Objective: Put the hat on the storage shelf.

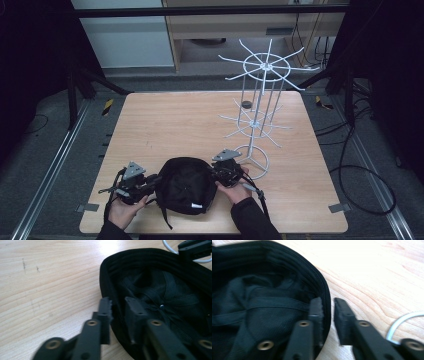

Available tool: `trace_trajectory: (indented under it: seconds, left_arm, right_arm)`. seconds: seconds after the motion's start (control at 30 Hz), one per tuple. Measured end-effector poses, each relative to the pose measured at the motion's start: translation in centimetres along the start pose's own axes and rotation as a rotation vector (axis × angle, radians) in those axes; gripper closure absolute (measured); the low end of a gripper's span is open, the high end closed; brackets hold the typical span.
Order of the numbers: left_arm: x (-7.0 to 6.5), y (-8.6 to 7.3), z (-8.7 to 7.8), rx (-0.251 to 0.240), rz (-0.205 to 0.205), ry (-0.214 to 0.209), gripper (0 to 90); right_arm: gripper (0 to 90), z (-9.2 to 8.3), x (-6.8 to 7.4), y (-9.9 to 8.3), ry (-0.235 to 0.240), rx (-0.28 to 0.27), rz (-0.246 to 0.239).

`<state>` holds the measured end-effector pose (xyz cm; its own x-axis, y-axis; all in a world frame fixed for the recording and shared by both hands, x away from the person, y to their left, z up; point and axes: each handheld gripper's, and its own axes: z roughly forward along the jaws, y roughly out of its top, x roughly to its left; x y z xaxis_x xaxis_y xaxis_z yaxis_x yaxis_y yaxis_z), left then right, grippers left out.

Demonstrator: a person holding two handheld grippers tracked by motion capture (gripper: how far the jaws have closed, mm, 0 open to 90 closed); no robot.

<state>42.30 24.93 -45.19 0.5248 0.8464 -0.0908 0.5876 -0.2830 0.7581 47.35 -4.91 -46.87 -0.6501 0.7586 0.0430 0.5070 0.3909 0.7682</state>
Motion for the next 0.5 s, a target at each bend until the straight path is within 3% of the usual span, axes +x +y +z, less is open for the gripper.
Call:
trace_trajectory:
  seconds: [0.17, 0.3, 0.5]
  left_arm:
    - [0.4, 0.4, 0.4, 0.001, -0.014, 0.003, 64.2]
    - [0.4, 0.4, 1.1, 0.049, -0.032, 0.017, 73.3]
    - [0.5, 0.0, 1.1, 0.06, -0.046, 0.037, 79.9]
  right_arm:
    - [60.3, -1.8, -0.1, -0.2, 0.031, -0.005, 0.005]
    - [55.9, -1.9, -0.2, -1.2, 0.036, 0.037, 0.023]
    - [55.4, -0.9, -0.5, -2.3, 0.079, 0.074, 0.076]
